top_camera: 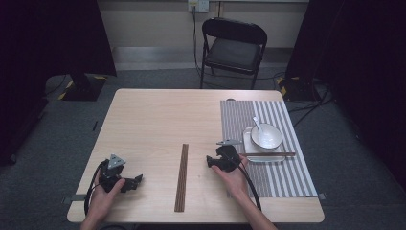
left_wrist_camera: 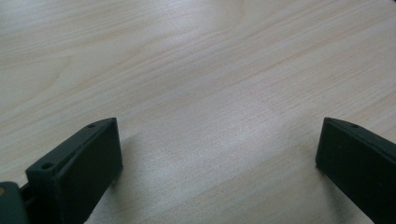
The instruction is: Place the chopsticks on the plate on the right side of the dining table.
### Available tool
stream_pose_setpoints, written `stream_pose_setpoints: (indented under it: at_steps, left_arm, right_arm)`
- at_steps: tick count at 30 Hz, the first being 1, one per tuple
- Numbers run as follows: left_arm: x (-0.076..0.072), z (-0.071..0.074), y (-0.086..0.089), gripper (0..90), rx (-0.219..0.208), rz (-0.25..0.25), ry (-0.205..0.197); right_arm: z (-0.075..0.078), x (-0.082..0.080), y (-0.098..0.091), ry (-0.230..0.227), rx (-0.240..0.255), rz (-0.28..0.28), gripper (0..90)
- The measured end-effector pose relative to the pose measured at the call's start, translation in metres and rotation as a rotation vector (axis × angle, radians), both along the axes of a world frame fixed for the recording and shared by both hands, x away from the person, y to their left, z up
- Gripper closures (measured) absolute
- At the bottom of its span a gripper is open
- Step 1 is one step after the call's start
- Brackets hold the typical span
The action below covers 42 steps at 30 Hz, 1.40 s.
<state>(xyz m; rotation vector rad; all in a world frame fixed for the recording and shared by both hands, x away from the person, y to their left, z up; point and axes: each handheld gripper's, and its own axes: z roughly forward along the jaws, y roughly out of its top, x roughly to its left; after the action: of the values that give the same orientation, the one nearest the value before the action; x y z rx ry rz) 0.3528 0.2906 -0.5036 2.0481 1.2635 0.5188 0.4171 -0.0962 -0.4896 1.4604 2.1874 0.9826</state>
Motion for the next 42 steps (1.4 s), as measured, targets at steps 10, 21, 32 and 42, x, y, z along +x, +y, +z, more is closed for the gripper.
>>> stream_pose_setpoints:
  at_steps: [10, 21, 32, 42]
  left_arm:
    - [0.0, 0.0, 0.0, 0.0, 0.0, 0.0, 0.0]
    - [0.0, 0.0, 0.0, 0.0, 0.0, -0.001, 0.0]
    - [0.0, 0.0, 0.0, 0.0, 0.0, 0.0, 0.0]
    - [0.0, 0.0, 0.0, 0.0, 0.0, 0.0, 0.0]
  right_arm:
    - [0.0, 0.0, -0.005, 0.0, -0.004, -0.012, 34.7]
    - [0.002, -0.001, -0.013, -0.001, -0.01, -0.024, 34.7]
    - [0.004, -0.016, 0.002, -0.012, -0.006, 0.026, 34.3]
    - [-0.001, -0.024, 0.024, -0.017, -0.024, 0.082, 32.1]
